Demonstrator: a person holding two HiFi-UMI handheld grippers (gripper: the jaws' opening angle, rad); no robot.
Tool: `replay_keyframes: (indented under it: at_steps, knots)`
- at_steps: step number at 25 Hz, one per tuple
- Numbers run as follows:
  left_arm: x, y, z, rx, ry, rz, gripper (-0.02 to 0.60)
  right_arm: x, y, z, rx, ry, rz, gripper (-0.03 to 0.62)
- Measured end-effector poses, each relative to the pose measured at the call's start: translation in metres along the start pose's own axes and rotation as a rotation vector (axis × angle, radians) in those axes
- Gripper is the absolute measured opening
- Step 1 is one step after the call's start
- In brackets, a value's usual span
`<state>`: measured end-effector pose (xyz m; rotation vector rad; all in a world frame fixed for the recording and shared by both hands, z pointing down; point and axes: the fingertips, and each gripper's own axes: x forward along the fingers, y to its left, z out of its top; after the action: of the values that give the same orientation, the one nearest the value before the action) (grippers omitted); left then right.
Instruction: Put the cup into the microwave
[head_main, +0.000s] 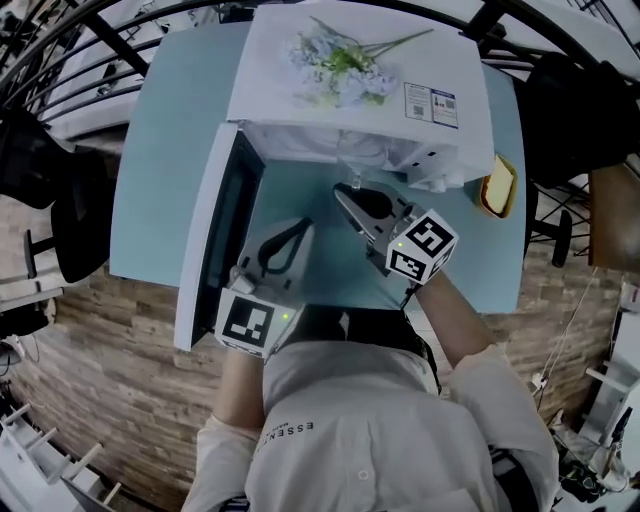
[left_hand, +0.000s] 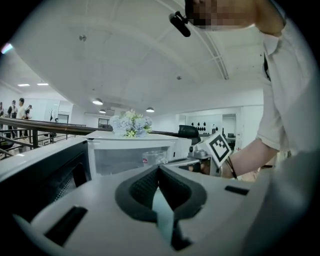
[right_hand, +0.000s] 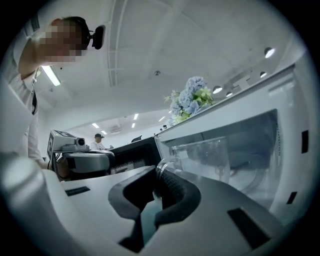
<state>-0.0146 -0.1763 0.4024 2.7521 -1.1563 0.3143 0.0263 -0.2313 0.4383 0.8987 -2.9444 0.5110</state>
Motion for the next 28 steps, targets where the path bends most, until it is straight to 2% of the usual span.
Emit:
replay_keyframes:
  at_steps: [12, 21, 28]
  knots:
    - [0.016, 0.033, -0.016, -0.049, 0.013, 0.093, 0.002, 0.047, -0.051, -0.020, -0.041, 0.063, 0.036, 0.021]
    - [0.027, 0.042, -0.025, -0.050, 0.031, 0.097, 0.002, 0.061, -0.064, -0.032, -0.063, 0.048, 0.022, 0.021]
    - [0.030, 0.038, -0.032, -0.055, 0.043, 0.085, 0.002, 0.062, -0.074, -0.038, -0.111, 0.022, -0.039, 0.021]
